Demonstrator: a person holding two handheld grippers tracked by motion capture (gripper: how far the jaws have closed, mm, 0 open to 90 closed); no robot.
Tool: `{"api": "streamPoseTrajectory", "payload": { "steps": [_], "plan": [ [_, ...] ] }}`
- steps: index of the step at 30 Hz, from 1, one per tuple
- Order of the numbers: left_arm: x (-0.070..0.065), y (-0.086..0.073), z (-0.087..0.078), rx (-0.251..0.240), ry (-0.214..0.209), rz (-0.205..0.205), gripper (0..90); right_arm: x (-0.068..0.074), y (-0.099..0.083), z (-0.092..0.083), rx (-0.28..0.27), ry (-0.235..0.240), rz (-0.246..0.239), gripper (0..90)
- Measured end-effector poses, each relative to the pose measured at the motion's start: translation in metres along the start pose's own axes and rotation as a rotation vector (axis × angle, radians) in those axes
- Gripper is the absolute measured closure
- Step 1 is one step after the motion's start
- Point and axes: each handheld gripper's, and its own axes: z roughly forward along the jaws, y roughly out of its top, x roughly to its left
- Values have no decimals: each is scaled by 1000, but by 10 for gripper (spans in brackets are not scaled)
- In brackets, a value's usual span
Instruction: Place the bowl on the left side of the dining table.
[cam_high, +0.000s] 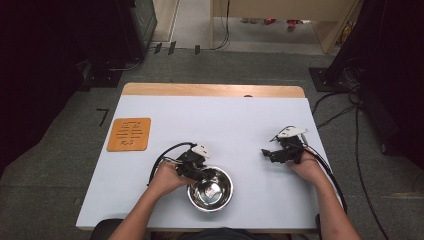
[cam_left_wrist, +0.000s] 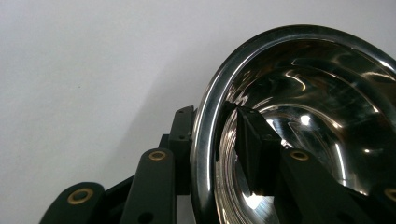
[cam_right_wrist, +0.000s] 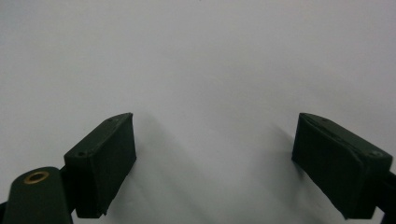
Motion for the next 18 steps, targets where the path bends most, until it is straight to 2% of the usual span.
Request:
{"api": "streamPoseTrajectory", "payload": {
  "steps": [9,12,13,18],
  "plan": [
    [-2,2,-10,2,-24,14,768,0,0,0,-1,0,1,130],
    [-3,3,-11,4,-48,15,810,0,0,0,1,0,0,130],
    [-4,3,-12,5,-43,26,861,0,0,0,0,0,0,130],
    [-5,5,-12,14,-38,31,865,0,0,0,1,0,0,130]
  ]
}}
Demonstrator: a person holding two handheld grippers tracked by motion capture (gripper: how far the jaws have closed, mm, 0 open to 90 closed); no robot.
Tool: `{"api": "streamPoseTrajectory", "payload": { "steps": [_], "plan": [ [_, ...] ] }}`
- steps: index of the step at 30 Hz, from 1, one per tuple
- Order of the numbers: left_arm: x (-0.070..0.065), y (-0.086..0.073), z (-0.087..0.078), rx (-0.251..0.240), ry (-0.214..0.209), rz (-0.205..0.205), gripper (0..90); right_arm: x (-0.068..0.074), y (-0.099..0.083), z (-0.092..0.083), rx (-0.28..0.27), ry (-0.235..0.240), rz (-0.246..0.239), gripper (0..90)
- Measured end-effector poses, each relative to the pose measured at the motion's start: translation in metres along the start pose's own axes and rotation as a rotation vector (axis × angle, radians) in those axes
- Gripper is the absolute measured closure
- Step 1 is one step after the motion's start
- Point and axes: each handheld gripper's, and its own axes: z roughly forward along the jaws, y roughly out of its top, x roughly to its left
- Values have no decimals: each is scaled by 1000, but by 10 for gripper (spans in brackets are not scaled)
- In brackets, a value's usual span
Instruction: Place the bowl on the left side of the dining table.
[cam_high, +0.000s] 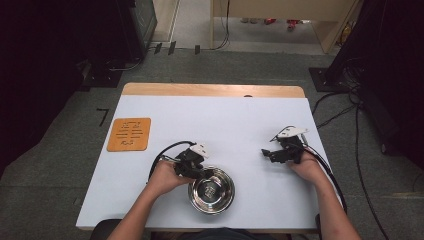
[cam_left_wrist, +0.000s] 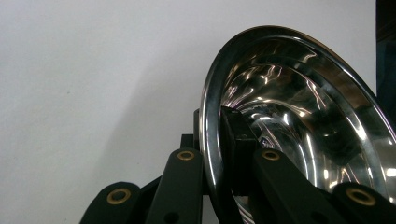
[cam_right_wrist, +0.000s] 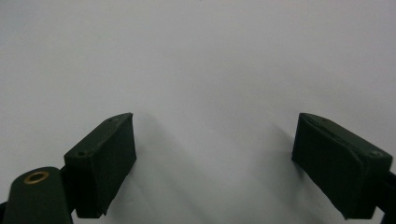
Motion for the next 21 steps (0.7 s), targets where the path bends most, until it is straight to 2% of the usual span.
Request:
{"api": "streamPoseTrajectory", "payload": {
  "steps": [5,11,14,21],
  "plan": [
    [-2,2,-2,7,11,11,872,0,0,0,0,0,1,130],
    [-6,5,-6,-11,36,21,869,0,0,0,0,0,0,130],
    [-5,6,-7,-12,31,9,870,0,0,0,0,0,-1,130],
    [-4,6,-10,-25,41,7,870,0,0,0,-1,0,-1,130]
  ]
}}
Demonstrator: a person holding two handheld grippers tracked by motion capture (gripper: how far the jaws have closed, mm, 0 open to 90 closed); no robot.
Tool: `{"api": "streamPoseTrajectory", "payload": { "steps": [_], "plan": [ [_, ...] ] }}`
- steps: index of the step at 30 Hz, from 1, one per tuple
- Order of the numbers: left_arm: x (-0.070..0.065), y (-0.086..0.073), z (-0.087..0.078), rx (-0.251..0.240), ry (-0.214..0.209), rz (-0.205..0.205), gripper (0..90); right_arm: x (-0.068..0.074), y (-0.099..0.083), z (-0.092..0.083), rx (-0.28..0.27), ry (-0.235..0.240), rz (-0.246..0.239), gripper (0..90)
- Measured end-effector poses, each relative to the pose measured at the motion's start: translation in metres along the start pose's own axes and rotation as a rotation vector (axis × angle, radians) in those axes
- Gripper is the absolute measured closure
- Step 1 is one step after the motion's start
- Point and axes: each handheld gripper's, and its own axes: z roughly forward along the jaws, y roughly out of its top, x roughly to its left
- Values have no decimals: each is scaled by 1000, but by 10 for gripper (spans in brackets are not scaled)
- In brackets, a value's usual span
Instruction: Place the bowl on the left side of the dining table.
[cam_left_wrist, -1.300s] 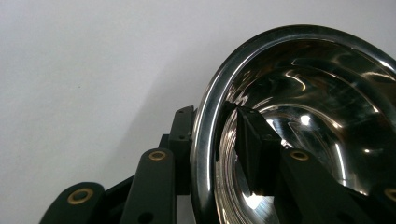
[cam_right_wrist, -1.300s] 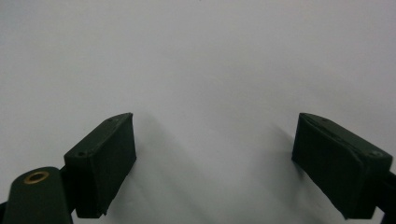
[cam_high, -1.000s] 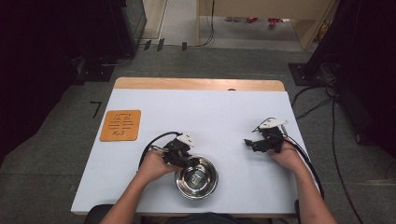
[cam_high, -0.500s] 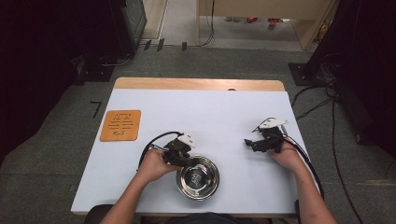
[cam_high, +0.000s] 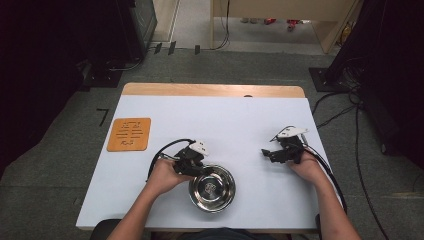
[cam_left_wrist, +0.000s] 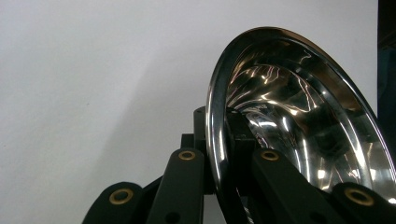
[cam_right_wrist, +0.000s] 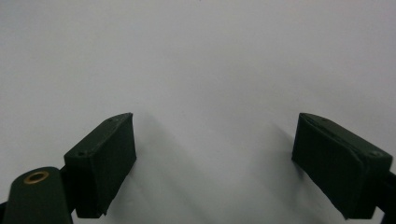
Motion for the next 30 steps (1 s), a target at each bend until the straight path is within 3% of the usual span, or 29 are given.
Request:
{"api": "streamPoseTrajectory", "payload": {
  "steps": [23,30],
  "plan": [
    [7,2,-11,-19,24,-2,868,0,0,0,0,0,3,130],
    [10,1,-16,-38,33,-22,868,0,0,0,0,0,3,130]
  ]
}}
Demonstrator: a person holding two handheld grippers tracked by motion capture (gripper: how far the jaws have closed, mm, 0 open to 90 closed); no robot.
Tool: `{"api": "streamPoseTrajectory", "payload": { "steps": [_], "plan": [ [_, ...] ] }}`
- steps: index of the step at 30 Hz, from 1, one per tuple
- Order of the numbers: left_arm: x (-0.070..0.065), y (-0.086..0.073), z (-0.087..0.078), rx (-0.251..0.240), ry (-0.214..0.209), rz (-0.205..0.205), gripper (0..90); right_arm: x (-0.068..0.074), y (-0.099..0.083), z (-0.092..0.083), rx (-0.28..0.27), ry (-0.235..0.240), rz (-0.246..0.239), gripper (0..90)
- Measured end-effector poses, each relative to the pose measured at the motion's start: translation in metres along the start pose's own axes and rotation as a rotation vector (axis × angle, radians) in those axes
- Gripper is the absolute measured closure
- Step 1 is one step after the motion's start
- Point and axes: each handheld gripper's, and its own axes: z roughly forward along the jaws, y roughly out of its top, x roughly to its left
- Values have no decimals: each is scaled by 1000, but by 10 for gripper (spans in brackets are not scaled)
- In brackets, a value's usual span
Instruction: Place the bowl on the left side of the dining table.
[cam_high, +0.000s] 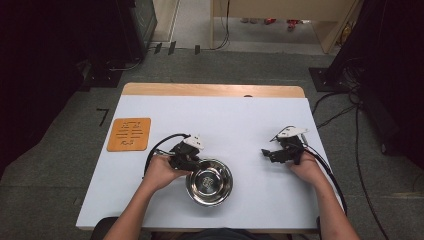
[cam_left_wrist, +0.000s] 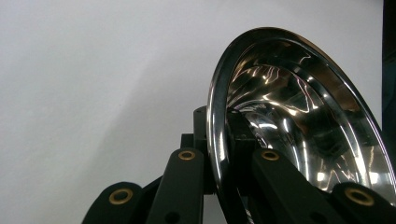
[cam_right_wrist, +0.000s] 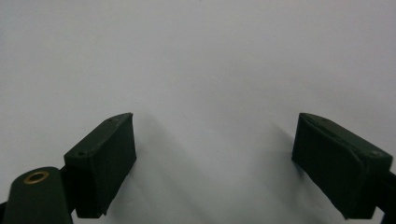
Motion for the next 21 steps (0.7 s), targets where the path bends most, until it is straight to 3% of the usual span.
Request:
{"api": "streamPoseTrajectory", "payload": {
  "steps": [21],
  "plan": [
    [12,-5,-14,-11,52,-38,868,0,0,0,0,0,-1,130]
  ]
}}
